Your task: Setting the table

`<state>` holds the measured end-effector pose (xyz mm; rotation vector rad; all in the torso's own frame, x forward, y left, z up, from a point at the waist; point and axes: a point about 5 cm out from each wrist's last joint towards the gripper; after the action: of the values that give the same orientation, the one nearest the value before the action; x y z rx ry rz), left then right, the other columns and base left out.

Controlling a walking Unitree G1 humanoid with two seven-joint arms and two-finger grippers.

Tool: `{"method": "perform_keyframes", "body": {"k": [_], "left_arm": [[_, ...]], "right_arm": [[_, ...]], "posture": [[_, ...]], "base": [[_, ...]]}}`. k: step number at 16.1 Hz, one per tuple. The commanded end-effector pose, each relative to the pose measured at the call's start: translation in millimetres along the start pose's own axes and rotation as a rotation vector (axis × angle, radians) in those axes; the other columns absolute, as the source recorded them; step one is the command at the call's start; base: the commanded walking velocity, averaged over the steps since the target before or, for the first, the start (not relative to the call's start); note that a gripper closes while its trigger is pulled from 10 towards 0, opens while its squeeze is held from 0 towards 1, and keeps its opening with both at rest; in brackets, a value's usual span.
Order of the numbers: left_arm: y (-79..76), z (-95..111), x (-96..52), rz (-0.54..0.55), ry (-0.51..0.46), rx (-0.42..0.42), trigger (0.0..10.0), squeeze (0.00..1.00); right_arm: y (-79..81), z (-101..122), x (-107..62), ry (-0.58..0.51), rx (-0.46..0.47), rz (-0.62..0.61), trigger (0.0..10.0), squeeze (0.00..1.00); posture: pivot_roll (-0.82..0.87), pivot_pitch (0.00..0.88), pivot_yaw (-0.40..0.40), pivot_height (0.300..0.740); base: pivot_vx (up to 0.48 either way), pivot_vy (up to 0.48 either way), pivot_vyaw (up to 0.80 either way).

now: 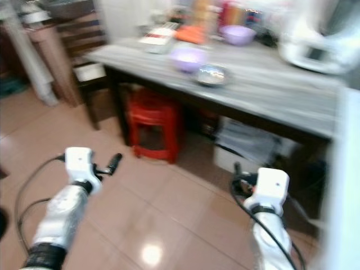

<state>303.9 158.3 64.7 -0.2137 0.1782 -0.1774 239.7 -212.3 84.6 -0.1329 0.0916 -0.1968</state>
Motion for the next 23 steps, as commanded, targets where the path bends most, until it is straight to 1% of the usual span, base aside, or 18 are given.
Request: {"method": "perform_keyframes", "body": {"k": [1, 3, 5, 7, 11, 20, 21, 23], "left_arm": [[6.3, 6.3, -1.0, 0.018, -0.014, 0.024, 10.0, 0.00], [7.5, 12.8, -1.1, 0.026, -0.040, 0.024, 10.0, 0.00], [5.8, 28.1, -5.4, 0.017, -0.096, 0.010, 10.0, 0.00], [2.4, 30.1, -8.8, 0.007, -0.104, 0.016, 10.0, 0.00], [-6.8, 26.2, -12.4, -0.020, -0.080, 0.015, 10.0, 0.00], [-9.2, 24.8, -13.6, -0.020, -0.052, 0.022, 10.0, 0.00], [-9.9, 23.9, -14.0, -0.023, -0.050, 0.011, 10.0, 0.00], [-9.6, 23.8, -14.5, -0.019, -0.051, 0.020, 10.0, 0.00]], "right_arm": [[2.2, 8.4, 0.3, -0.038, 0.000, -0.001, 10.0, 0.00], [2.9, 18.3, 0.0, -0.085, -0.030, 0.006, 10.0, 0.00], [0.3, 42.4, -7.6, -0.185, -0.080, 0.000, 10.0, 0.00], [-1.7, 47.6, -13.0, -0.209, -0.097, 0.002, 10.0, 0.00], [0.5, 43.6, -16.1, -0.185, -0.089, 0.005, 10.0, 0.00], [4.6, 45.1, -12.5, -0.180, -0.087, 0.018, 10.0, 0.00], [5.2, 45.2, -12.2, -0.178, -0.085, 0.020, 10.0, 0.00], [6.0, 45.3, -11.7, -0.178, -0.084, 0.023, 10.0, 0.00]], "posture": [[-0.05, 0.000, 0.030, 0.740], [-0.05, 0.000, 0.028, 0.740], [-0.05, 0.000, 0.027, 0.740], [-0.05, 0.000, 0.028, 0.740], [-0.05, 0.000, 0.036, 0.740], [-0.05, 0.000, 0.035, 0.740], [-0.05, 0.000, 0.034, 0.740], [-0.04, 0.000, 0.034, 0.740]], "base": [[0.000, -0.375, -0.80], [0.000, -0.454, -0.80], [0.000, -0.384, -0.80], [0.000, 0.000, -0.67], [0.000, -0.191, 0.00], [0.000, -0.345, 0.00], [0.000, 0.000, 0.00], [0.000, 0.000, 0.00]]}}
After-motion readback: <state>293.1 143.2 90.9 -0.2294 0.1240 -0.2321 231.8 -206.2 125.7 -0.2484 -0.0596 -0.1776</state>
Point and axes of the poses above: a point about 5 cm out from each wrist's last joint towards the gripper, its own x axis pointing out of the wrist towards the gripper, its own z axis along the axis of the wrist's last joint, y = z × x, and after that the axes turned 6 degrees about -x, right-handed
